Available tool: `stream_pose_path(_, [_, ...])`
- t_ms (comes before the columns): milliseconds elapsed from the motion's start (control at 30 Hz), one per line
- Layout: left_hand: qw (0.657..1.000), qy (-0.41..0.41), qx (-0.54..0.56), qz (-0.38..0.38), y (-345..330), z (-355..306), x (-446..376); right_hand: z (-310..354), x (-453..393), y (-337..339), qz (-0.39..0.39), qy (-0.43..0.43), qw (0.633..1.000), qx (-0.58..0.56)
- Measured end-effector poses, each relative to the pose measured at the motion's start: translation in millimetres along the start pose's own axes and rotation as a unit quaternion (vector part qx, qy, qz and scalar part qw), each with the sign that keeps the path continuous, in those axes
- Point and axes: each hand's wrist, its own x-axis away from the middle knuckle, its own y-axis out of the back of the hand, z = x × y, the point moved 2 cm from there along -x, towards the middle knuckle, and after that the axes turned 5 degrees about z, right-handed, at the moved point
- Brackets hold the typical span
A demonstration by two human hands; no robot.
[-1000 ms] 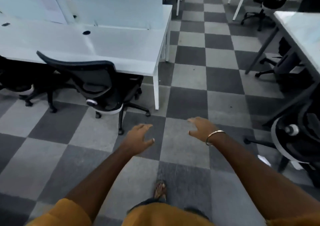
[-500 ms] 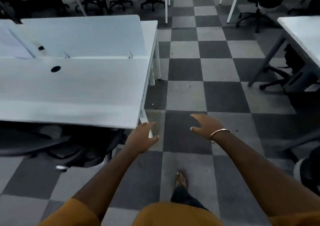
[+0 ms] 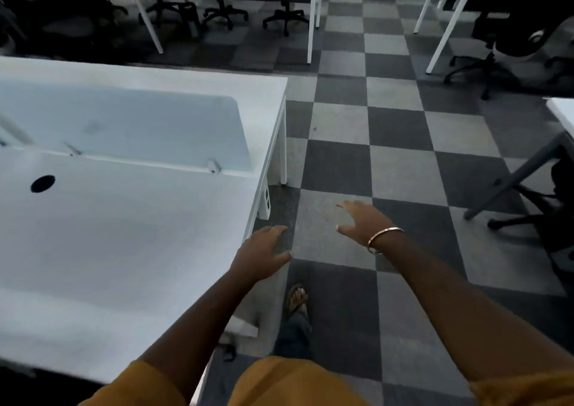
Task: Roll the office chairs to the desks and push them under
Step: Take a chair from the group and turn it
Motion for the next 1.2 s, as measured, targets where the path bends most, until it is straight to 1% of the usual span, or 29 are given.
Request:
stream_pose_path(100, [1.0, -0.01, 0.012, -0.002, 35, -7, -86, -16, -75, 35, 0.018, -0.007, 1.0, 0.003])
stream_pose_path(133, [1.0, -0.008, 0.015, -0.004, 52, -13, -121, -21, -105, 56, 0.025, -0.012, 1.0, 0.011])
stream_pose_path(267, [1.0, -0.024, 0.011, -0.008, 96, -31, -202, -37, -177, 112, 0.022, -0.017, 1.0, 0.005])
stream_pose_path(367, [0.999, -0.018, 0.039, -0.026, 128, -41, -257, -51, -234, 149, 0.023, -0.017, 1.0, 0.008])
stream_pose_path(500, [0.994, 0.015, 0.089, -0.053, 154, -51, -354, -67, -327, 199, 0.026, -0.003, 1.0, 0.006])
stream_pose_path(633, [0.99, 0.041, 0.099, -0.092, 177, -55, -443, -95, -410, 246, 0.024, 0.018, 1.0, 0.007])
stream_pose_path(733, [0.989, 0.071, 0.088, -0.091, 197, -54, -511, -130, -474, 283, 0.027, 0.01, 1.0, 0.01])
stream_pose_path(833, [0.987, 0.098, 0.095, -0.082, 226, -61, -577, -159, -545, 331, 0.054, 0.015, 0.998, 0.023])
stream_pose_path(900, [0.985, 0.111, 0.095, -0.095, 246, -60, -611, -168, -588, 359, 0.064, 0.022, 0.997, 0.039])
stream_pose_path(1033, [0.974, 0.146, 0.114, -0.13, 283, -53, -678, -159, -681, 411, 0.067, 0.069, 0.993, 0.074])
stream_pose_path(1200, [0.959, 0.19, 0.132, -0.163, 323, -24, -757, -128, -793, 450, 0.085, 0.124, 0.982, 0.11])
